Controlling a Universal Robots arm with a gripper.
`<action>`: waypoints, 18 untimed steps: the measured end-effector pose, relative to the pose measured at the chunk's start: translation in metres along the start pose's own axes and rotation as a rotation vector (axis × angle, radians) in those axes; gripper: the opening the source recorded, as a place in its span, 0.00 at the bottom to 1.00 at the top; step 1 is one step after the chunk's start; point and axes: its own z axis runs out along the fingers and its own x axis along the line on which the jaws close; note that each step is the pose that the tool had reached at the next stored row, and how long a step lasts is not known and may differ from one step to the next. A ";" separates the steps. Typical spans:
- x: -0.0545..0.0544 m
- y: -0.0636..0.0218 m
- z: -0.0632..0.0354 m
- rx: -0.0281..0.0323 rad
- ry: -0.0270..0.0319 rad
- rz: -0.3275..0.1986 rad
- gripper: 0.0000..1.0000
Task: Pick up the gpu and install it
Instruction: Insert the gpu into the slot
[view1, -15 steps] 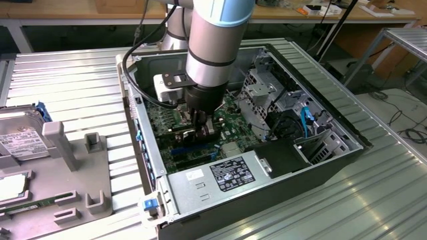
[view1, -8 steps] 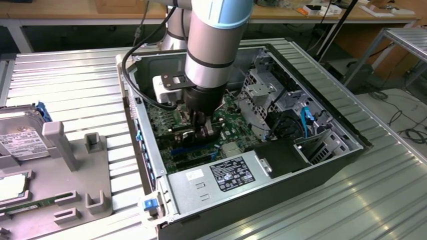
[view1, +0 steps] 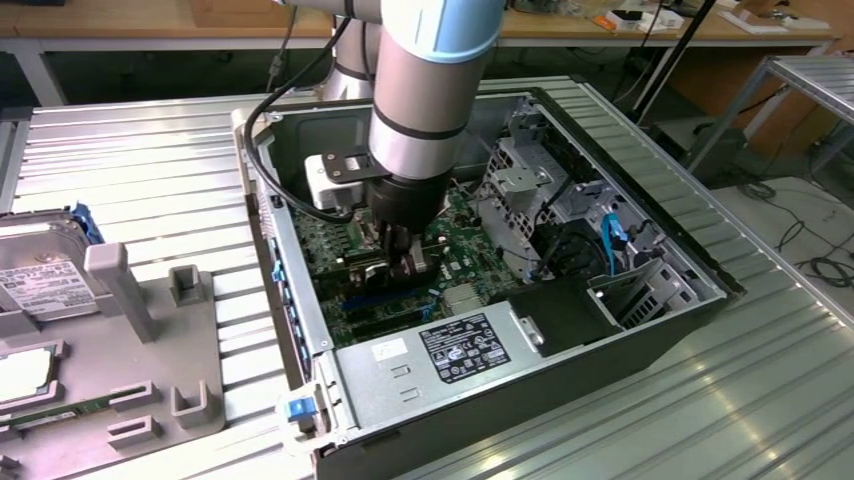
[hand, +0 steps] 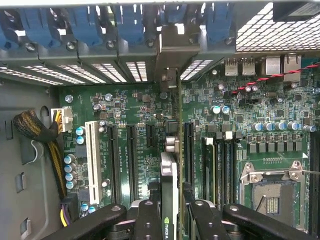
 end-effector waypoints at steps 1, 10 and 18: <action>0.000 0.0000 -0.0006 -0.0009 -0.0002 0.000 0.27; 0.000 -0.0006 -0.0034 -0.0068 0.0002 0.000 0.27; 0.001 -0.0015 -0.0035 -0.0069 0.0015 0.007 0.27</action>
